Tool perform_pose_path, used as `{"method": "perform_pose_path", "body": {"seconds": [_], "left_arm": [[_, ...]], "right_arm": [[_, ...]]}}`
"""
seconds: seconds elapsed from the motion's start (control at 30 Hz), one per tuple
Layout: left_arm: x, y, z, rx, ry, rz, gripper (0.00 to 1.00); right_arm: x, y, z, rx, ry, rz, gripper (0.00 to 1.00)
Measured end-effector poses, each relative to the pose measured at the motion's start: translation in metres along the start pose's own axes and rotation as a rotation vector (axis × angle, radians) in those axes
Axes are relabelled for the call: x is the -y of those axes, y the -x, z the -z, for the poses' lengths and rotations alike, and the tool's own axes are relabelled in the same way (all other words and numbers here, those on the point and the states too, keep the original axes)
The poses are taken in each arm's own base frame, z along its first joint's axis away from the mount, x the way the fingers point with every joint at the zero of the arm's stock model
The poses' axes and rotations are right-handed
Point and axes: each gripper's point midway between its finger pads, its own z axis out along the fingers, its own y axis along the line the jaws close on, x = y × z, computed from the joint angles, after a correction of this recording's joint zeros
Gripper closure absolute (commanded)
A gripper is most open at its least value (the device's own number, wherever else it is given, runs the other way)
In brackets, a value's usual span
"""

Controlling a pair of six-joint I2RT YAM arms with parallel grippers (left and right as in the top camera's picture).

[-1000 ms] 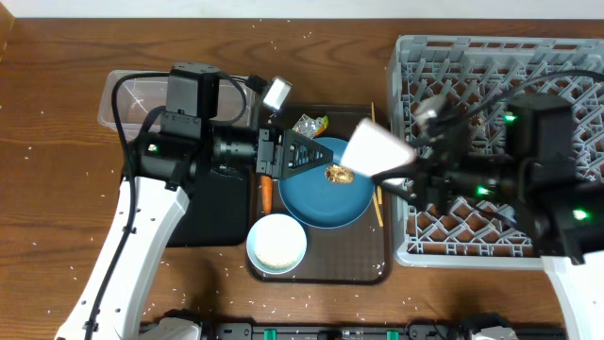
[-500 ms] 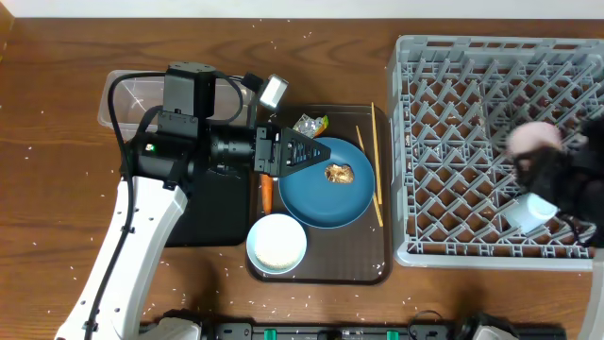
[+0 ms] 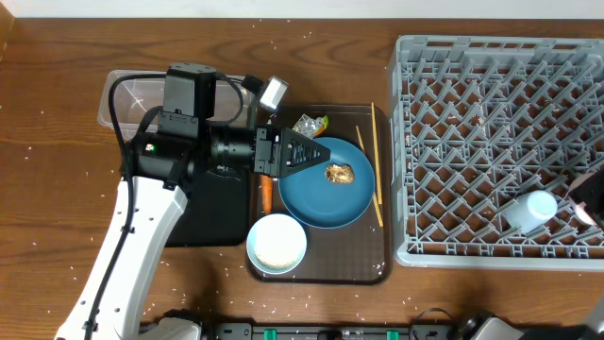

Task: Sort waste into correct bins and load items into the dishwasher rack
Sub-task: 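Place the pink cup into the dish rack with the right gripper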

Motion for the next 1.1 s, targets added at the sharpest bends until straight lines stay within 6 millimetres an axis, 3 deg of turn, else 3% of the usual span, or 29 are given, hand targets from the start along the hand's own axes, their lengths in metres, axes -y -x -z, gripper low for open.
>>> {"method": "perform_pose_path", "body": {"seconds": [0.33, 0.6, 0.8, 0.83, 1.03, 1.1], "left_arm": [[0.000, 0.000, 0.000, 0.000, 0.001, 0.000, 0.02], [0.000, 0.000, 0.000, 0.000, 0.001, 0.001, 0.02], [0.000, 0.000, 0.000, 0.000, 0.000, 0.001, 0.02], [0.000, 0.000, 0.000, 0.000, 0.001, 0.001, 0.02], [0.000, 0.000, 0.000, 0.000, 0.001, 0.001, 0.02], [0.000, 0.000, 0.000, 0.000, 0.000, 0.001, 0.02]], "right_arm": [[0.000, 0.015, -0.018, 0.008, -0.023, -0.007, 0.51], [0.026, 0.022, -0.033, -0.026, -0.060, -0.110, 0.51], [0.030, 0.024, -0.047, -0.059, -0.056, -0.147, 0.45], [0.030, 0.024, -0.050, -0.067, -0.055, -0.148, 0.42], [0.027, 0.027, -0.058, -0.076, -0.046, -0.178, 0.01], [0.023, 0.026, -0.058, -0.084, -0.018, -0.177, 0.01]]}}
